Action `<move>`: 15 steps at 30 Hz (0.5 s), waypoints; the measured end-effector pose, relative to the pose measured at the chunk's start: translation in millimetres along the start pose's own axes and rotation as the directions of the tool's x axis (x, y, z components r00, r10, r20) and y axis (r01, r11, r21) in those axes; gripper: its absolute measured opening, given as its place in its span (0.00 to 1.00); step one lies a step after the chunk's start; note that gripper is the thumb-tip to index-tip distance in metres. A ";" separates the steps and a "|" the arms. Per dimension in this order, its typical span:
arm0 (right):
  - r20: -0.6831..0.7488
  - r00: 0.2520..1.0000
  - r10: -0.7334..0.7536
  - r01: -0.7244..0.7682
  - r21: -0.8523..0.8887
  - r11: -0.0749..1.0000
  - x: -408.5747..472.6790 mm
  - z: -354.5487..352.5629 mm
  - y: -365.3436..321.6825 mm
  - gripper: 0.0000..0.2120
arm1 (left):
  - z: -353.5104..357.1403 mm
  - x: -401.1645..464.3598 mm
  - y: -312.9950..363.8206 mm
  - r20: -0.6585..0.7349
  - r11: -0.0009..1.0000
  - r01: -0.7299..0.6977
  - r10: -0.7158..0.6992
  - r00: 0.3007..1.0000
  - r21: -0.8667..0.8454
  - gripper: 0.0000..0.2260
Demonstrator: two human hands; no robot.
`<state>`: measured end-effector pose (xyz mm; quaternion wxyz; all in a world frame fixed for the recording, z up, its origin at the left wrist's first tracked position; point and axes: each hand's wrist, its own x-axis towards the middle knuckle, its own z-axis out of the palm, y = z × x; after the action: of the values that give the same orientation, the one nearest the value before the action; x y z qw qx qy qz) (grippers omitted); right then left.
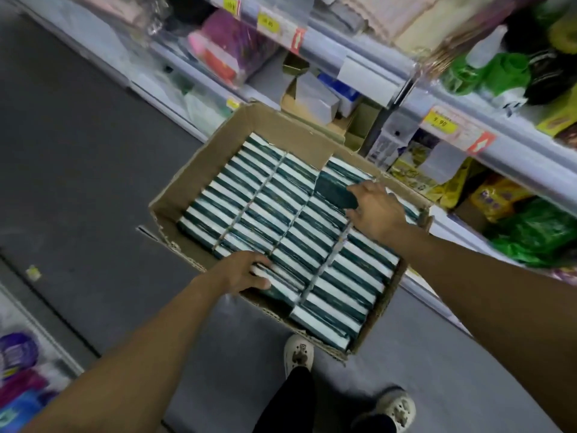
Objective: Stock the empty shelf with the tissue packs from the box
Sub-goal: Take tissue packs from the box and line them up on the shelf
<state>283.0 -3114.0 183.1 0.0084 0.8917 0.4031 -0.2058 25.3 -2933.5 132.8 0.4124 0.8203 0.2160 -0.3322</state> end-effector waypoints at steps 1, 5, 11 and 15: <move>0.003 1.000 0.025 -0.025 -0.008 1.000 6.0 0.8 0.7 0.25 | 1.3 2.8 2.0 -0.040 0.999 0.001 -0.002 0.999 -0.041 0.25; -0.037 0.997 0.073 -0.077 -0.121 0.990 23.2 6.3 -0.1 0.24 | 6.5 13.2 5.3 -0.100 0.959 0.011 -0.041 0.994 -0.284 0.34; -0.027 0.996 0.089 -0.093 -0.266 0.959 33.1 13.2 -6.5 0.23 | -0.9 23.1 4.6 -0.048 0.952 -0.032 0.018 0.999 -0.305 0.23; -0.138 0.987 0.082 -0.089 -0.049 0.995 22.8 5.6 -7.5 0.20 | -15.7 16.8 18.3 -0.133 0.930 -0.021 -0.031 0.991 -0.368 0.15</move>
<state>289.0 -3093.6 170.5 0.0146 0.9195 0.3696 -0.1329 54.2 -2929.7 137.3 0.5421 0.7488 0.3043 -0.2298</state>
